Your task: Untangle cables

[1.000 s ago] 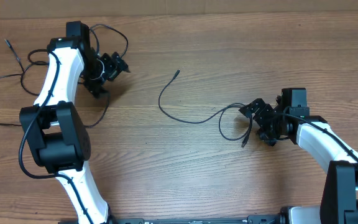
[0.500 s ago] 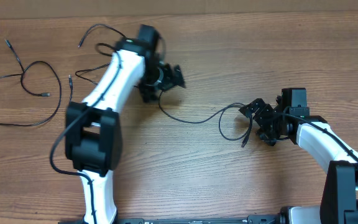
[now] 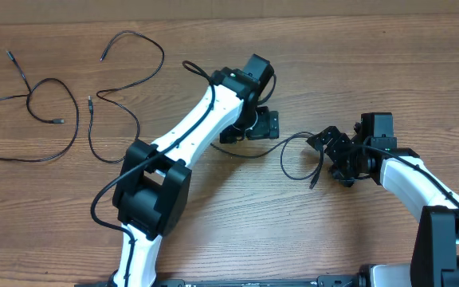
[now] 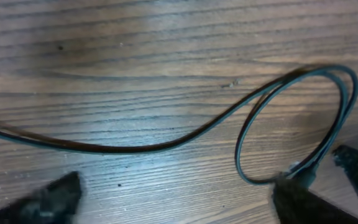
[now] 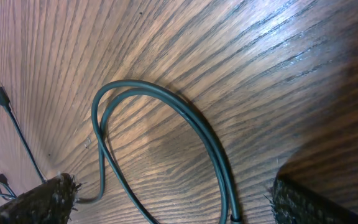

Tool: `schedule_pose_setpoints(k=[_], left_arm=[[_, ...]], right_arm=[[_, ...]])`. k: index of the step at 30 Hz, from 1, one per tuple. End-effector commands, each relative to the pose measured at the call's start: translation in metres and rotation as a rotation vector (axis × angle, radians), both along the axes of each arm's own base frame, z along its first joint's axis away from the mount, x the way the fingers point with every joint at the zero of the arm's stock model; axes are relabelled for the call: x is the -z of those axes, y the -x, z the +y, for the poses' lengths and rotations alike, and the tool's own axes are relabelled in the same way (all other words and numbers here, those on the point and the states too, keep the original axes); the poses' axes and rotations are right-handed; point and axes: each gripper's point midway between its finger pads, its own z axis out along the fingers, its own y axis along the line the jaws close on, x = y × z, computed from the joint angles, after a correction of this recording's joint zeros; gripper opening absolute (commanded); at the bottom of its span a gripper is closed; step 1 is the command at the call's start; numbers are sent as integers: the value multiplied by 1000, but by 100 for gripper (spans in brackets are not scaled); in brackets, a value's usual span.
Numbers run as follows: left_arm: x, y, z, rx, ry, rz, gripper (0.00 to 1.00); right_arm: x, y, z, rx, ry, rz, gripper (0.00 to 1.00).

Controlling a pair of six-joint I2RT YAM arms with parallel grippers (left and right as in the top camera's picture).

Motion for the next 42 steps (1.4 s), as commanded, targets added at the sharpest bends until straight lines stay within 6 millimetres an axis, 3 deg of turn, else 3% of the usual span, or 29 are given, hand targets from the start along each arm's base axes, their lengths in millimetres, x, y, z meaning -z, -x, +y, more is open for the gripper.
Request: schedule_pose_setpoints(k=[1,3,4,9,16,21,23,25,29,34,42], left_arm=[[-3,0,-2,22,-28,-36,63],[-3,3,-6,33,-28,-37,10],[-3,4,-8,38,-26,-38,4],[-4,8,-19,63,-18,-54,4],[-5,4,-36,136,3,-122,9],[-5,-5,-33,136,-31,-171,9],[-5,-5,-34,140,-29,-174,18],[-5,-7,-35,159,-25,-185,36],[-6,-7,-38,228,-26,-211,59],[-1,-9,-41,301,-32,-229,70],[24,-8,-45,440,-54,-227,74]], right_arm=[[9,7,-7,15,39,31,100],[9,7,-7,15,39,31,100],[9,7,-7,15,39,31,100],[9,7,-7,15,39,31,100],[9,7,-7,15,39,31,100],[9,7,-7,15,39,31,100],[9,7,-7,16,39,31,100],[9,7,-7,15,39,31,100],[9,7,-7,15,39,31,100],[9,7,-7,15,39,31,100],[9,7,-7,15,39,31,100]])
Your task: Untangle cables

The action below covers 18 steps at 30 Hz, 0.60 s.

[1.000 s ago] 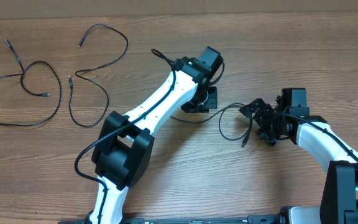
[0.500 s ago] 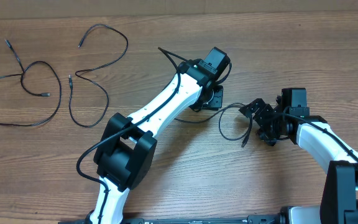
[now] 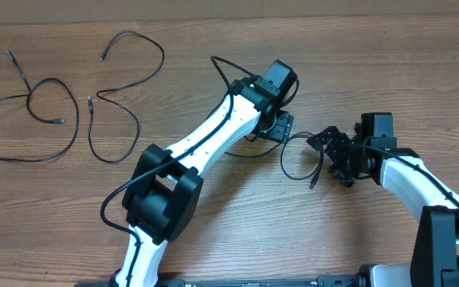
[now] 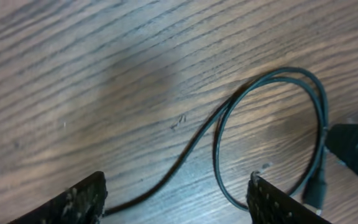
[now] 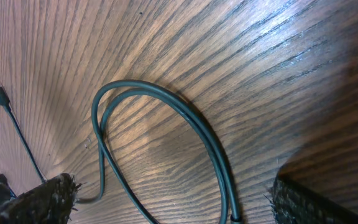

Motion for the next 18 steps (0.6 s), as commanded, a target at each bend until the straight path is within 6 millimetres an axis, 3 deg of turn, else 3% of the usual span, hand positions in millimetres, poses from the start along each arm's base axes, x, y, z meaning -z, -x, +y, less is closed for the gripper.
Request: schedule_pose_setpoints(k=[1,6,12,18], left_arm=[[24,8,-4,132,-47,10,73],[29,16,-17,285,5,22,73],[38,15,-20,333,-3,10,73],[67,20,-25,381,-27,34,72]], right_arm=[[9,7,-7,16,39,31,100],[9,7,-7,16,39,31,100],[9,7,-7,16,39,31,100],[9,7,-7,16,39,31,100]])
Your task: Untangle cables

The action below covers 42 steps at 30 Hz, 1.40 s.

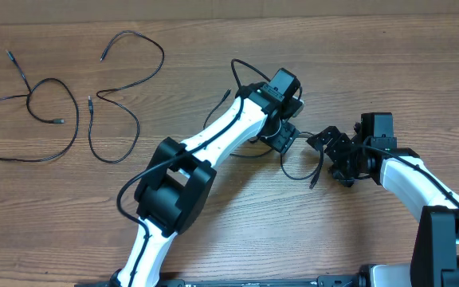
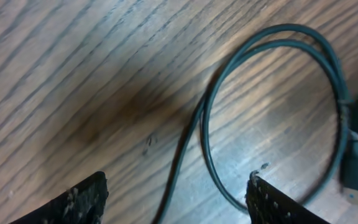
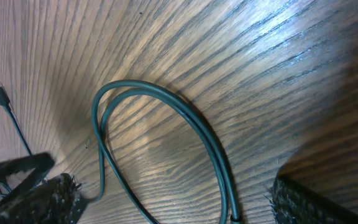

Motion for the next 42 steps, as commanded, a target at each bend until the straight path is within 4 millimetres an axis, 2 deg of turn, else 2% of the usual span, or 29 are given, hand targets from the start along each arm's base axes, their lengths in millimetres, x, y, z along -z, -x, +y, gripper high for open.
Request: schedule_pose_setpoints(k=[1,4,5,7,10,13,15,19,26,32,37,40,42], left_arm=[[37,15,-5,68,-37,53,71],[58,20,-6,76,-58,78,61],[65,21,-5,78,-70,83,61],[77,22,0,76,-112,82,44],[88,15,21,56,-229,40,29],[86,3,48,15,-377,-37,11],[82,-5,69,-46,-479,-83,5],[73,-9,102,-179,-623,-129,4],[62,0,135,-333,-699,-57,4],[51,-4,134,-373,-636,21,4],[23,-25,127,-417,-554,25,5],[3,-43,126,-452,-498,7,16],[-4,-55,128,-478,-472,-15,29]], right_arm=[[9,7,-7,16,39,32,100],[9,7,-7,16,39,32,100],[9,7,-7,16,39,32,100],[9,7,-7,16,39,32,100],[9,7,-7,16,39,32,100],[9,7,-7,16,39,32,100],[9,7,-7,16,39,32,100],[9,7,-7,16,39,32,100],[9,7,-7,16,39,32,100],[9,7,-7,16,39,32,100],[9,7,-7,16,39,32,100],[9,7,-7,16,39,32,100],[9,7,-7,16,39,32,100]])
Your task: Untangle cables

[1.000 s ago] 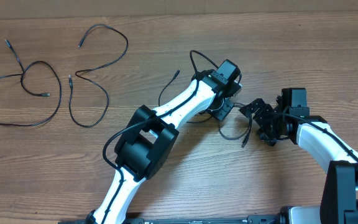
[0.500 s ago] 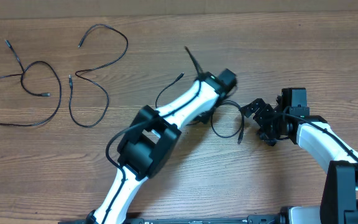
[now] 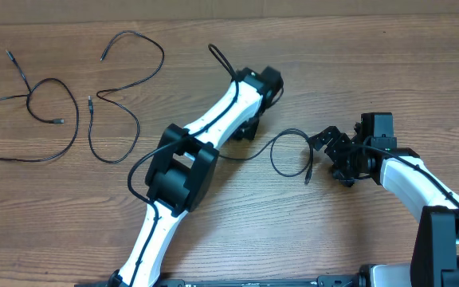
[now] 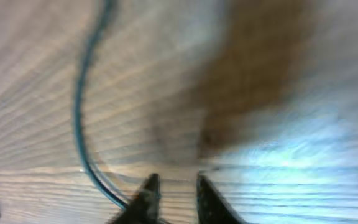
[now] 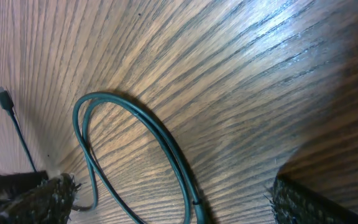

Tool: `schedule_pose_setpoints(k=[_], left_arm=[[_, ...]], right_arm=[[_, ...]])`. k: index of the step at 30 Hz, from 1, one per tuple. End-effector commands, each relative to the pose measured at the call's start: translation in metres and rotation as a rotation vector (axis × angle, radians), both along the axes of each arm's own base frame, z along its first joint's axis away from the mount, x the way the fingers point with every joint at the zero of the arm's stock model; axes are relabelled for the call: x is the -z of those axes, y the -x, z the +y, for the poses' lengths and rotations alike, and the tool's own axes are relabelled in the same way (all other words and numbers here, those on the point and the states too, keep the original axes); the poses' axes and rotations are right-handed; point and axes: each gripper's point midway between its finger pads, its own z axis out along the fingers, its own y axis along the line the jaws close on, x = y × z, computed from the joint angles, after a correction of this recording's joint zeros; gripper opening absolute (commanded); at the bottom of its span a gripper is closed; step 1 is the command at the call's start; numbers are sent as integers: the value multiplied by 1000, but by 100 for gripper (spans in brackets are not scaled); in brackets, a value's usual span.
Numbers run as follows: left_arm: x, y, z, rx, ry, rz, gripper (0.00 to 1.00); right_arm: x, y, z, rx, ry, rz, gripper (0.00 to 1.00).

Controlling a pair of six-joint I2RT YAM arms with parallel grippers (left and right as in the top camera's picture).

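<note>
A dark cable [image 3: 289, 132] lies in a double loop on the wooden table between the two arms; its tail runs left under the left arm. My left gripper [image 3: 248, 127] stands left of the loop. Its wrist view is blurred: the fingers [image 4: 149, 190] are drawn close together, and the cable [image 4: 79, 124] curves in at the left finger. My right gripper [image 3: 333, 155] sits just right of the loop, wide open, with the loop [image 5: 160, 134] on the wood between its fingers [image 5: 45, 199].
Two thin black cables lie at the far left of the table: one curled on itself [image 3: 77, 119], the other winding beside it [image 3: 162, 57]. The table's back edge [image 3: 309, 17] runs along the top.
My left gripper was open over the loop; now it stands further left with its fingers closed together. The loop and its plug end have shifted a little to the left. The right arm has not moved.
My left gripper stood open left of the loop, over the cable's tail. It was then open nearer the loop, then right above it. Now it is back to the left, shut, and the loop has shifted that way. My right gripper stayed open throughout.
</note>
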Motion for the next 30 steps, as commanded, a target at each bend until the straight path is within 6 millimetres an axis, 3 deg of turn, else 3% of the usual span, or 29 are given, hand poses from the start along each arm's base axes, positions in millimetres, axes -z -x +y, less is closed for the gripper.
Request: schedule_pose_setpoints(k=[1,7,13,22,30], left_arm=[[-13,-24,1,-59,73,-56,34],[-11,-50,23,-123,100,-113,51],[-9,-61,45,-160,113,-114,52],[1,-58,52,-123,140,-62,50],[39,-40,59,-125,118,-18,48]], right_arm=[[9,7,-6,14,35,30,100],[9,7,-6,14,35,30,100],[9,7,-6,14,35,30,100],[9,7,-6,14,35,30,100],[9,7,-6,14,35,30,100]])
